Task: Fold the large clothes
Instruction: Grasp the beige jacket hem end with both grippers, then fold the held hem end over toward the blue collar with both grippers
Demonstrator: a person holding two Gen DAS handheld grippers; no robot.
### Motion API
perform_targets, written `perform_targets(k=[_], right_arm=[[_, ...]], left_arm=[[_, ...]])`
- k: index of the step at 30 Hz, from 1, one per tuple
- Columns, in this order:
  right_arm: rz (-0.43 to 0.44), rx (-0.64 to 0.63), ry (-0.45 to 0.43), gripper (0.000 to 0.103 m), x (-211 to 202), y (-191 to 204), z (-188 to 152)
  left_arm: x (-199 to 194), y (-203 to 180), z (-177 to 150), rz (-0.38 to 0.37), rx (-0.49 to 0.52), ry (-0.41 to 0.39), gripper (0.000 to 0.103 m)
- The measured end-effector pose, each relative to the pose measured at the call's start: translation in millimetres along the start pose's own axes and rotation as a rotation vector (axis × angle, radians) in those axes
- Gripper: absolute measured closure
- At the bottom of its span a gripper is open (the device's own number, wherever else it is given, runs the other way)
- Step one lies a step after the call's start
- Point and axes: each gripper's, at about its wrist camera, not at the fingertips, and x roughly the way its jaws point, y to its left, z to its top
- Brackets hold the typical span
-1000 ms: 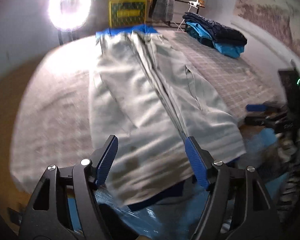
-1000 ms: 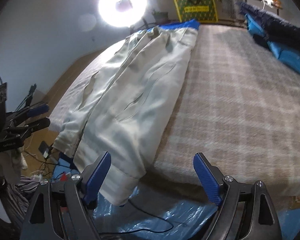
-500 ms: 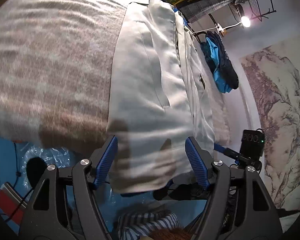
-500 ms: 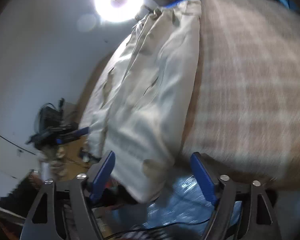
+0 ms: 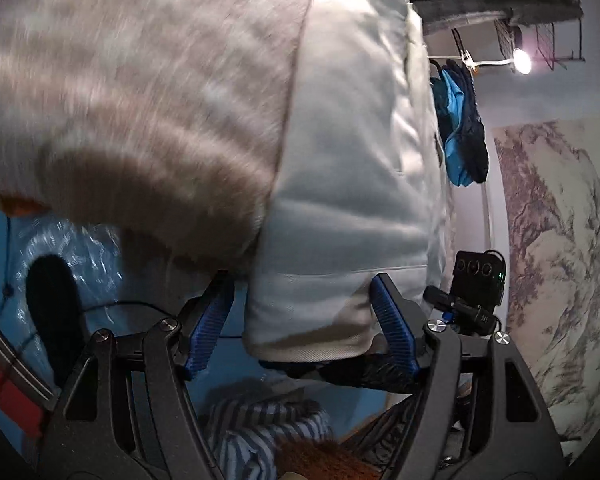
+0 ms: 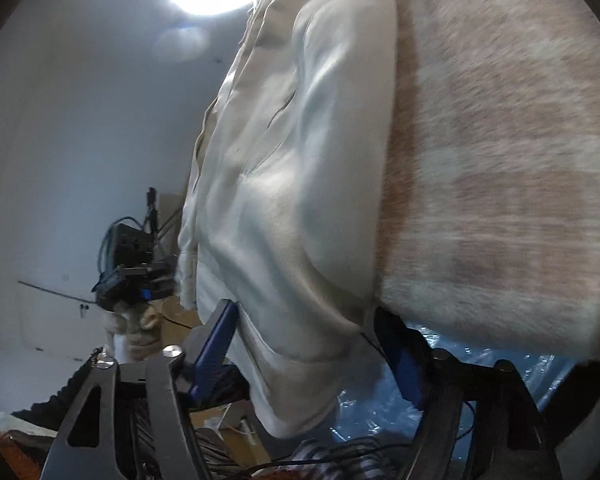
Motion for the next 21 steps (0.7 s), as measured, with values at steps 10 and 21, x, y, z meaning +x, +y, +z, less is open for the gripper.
perform_targets(k=[10, 21], right_arm=[[0.076, -0.009, 0.029, 0.071, 8.2, 12.3, -3.4], [0.213, 0.038, -0.010, 0.081, -12.7, 33.9, 3.5]], left_arm=[[7.5, -24.8, -0.8, -0.048, 0.002, 0.041, 0.043], [-21.0, -59.4, -2.6, -0.113, -0.006, -0.026, 0.080]])
